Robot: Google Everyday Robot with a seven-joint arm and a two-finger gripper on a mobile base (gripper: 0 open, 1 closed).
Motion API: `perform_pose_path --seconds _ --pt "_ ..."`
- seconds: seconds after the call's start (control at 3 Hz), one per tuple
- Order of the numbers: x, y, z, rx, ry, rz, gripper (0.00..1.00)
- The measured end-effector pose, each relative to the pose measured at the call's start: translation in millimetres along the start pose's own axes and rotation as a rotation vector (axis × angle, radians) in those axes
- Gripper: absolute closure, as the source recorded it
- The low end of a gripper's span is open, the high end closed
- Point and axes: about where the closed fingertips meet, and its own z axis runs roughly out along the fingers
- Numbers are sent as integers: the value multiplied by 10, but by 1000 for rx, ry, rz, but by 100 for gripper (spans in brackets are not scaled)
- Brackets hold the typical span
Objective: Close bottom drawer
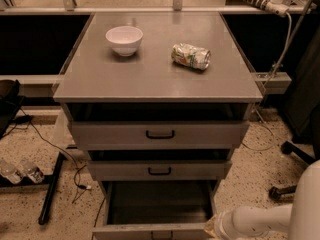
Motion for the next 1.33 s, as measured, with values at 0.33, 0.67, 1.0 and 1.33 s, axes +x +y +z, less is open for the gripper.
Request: perform_pose_path --seconds 0.33,0.67,1.0,1.33 --pt "157 35 366 -22 21 21 100" --pt "260 83 681 -55 -14 28 100" --pt "351 155 846 -75 -60 40 100" --pt "405 257 1001 -87 -75 29 100"
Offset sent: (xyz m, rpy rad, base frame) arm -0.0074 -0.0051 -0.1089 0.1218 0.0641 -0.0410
